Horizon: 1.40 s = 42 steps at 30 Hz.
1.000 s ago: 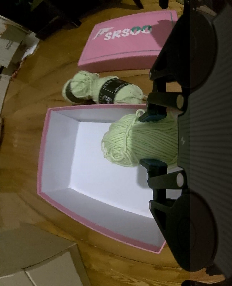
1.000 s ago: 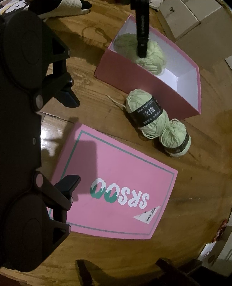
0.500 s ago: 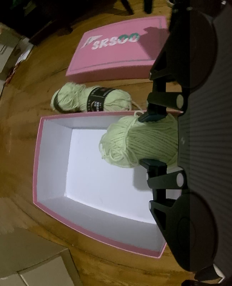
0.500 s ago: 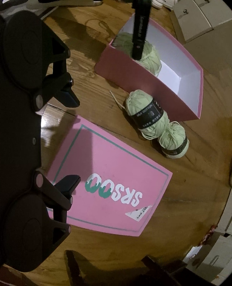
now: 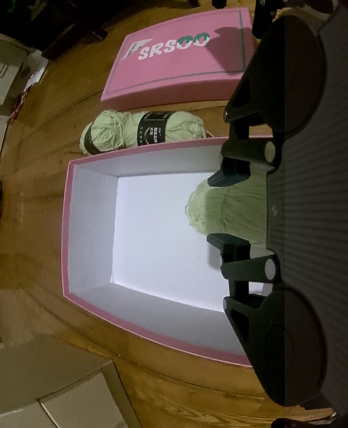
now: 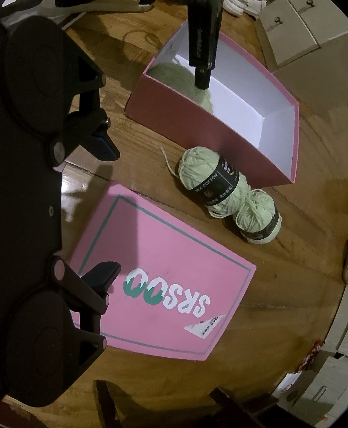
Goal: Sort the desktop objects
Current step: 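Lower the yarn ball into the box and open the left tool, then reach the right tool to the remaining yarn balls and grasp one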
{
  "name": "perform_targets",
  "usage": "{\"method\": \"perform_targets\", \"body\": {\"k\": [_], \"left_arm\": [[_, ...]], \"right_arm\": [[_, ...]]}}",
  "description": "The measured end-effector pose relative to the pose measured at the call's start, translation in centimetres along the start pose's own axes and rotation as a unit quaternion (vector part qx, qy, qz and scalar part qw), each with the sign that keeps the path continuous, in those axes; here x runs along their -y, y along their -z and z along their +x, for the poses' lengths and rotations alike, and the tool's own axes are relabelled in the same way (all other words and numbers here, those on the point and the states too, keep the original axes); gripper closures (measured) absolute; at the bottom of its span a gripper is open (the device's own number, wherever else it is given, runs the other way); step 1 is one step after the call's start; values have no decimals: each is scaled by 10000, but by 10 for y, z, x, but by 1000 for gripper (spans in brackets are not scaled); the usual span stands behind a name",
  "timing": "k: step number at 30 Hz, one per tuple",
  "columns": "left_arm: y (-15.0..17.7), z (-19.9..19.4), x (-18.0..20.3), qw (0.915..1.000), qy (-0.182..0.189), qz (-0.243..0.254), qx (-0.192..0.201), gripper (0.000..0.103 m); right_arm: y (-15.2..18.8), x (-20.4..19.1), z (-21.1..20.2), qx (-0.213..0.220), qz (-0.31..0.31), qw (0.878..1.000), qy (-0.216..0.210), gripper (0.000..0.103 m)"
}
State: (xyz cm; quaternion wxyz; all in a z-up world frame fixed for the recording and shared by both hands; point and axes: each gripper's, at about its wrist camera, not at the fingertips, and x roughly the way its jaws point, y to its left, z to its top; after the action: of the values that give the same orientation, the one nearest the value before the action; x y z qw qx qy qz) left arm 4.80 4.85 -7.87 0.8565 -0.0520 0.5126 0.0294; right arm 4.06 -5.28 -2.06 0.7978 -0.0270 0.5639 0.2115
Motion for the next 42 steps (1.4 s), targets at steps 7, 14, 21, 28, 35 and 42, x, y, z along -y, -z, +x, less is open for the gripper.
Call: {"method": "perform_targets", "body": {"k": [7,14,21,28,35,42], "left_arm": [[5,-7,2,9999,130,-36,-77,53],[6,-22,2,9989,464,-62,-50,42],[8,-36,2,9987,508,85,3,33],[12,-41,-8,9994,314,-138,-92,21],[11,-37,-23,9980,316,-527,-118,20],[9,-34,-23,9976,322,-606,-33,21]], "right_arm": [[-4,-5,2,25,24,10000,-70,17],[-8,-7,2,97,33,9999,-73,17],[-13,-18,5,164,-55,9994,-288,17],[-21,-24,11,390,-74,9979,-519,17],[-44,-17,21,782,68,9951,-604,22],[-67,-4,39,754,414,9934,-759,35]]}}
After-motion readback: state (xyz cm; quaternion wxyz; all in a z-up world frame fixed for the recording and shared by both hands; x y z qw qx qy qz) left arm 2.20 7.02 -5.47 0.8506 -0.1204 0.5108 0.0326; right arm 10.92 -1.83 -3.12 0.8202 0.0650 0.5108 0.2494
